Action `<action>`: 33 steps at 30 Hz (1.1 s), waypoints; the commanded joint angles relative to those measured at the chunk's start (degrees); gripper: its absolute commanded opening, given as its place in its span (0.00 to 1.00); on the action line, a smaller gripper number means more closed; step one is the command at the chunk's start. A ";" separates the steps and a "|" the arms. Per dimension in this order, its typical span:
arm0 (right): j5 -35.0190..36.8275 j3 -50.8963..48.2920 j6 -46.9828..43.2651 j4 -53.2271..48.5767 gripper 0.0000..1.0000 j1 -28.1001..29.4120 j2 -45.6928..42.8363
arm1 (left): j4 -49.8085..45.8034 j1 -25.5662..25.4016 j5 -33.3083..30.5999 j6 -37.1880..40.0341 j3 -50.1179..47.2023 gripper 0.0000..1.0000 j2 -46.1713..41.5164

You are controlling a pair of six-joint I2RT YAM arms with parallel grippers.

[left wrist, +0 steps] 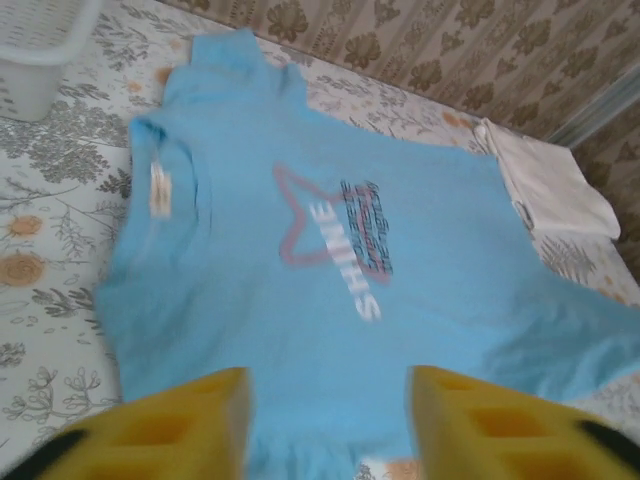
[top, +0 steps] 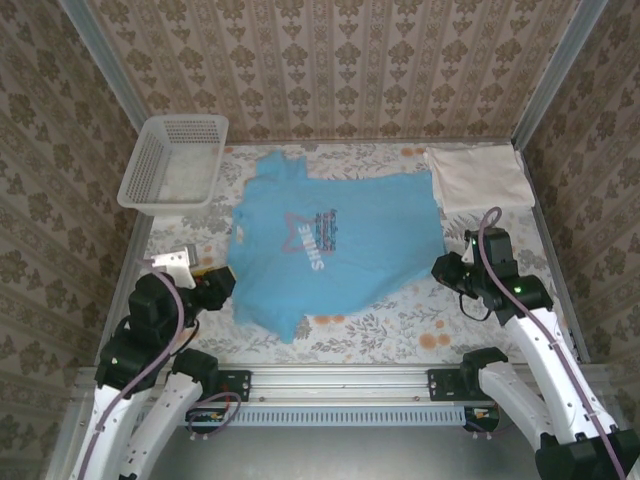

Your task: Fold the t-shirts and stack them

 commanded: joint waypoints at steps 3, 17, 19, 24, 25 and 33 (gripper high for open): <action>4.19 -0.22 3.06 -2.67 0.50 -0.57 -1.66 | -0.61 -0.20 -4.64 -3.62 1.80 0.73 6.18; 6.64 12.68 -0.79 11.38 0.48 5.48 34.78 | 9.06 -1.22 -11.15 -2.61 23.11 0.53 71.49; 6.22 15.51 -0.69 12.45 0.48 5.78 41.32 | 8.59 -0.18 -10.48 -2.79 27.56 0.50 80.19; 3.25 22.38 1.11 16.73 0.48 6.25 53.70 | 9.75 2.13 -9.87 -2.65 35.86 0.49 95.24; 2.15 24.21 1.36 17.03 0.48 6.43 56.63 | 8.67 2.39 -10.22 -2.21 38.21 0.49 97.79; 2.10 37.61 3.97 15.73 0.47 6.16 73.40 | 1.85 6.16 -13.15 1.96 59.13 0.49 114.06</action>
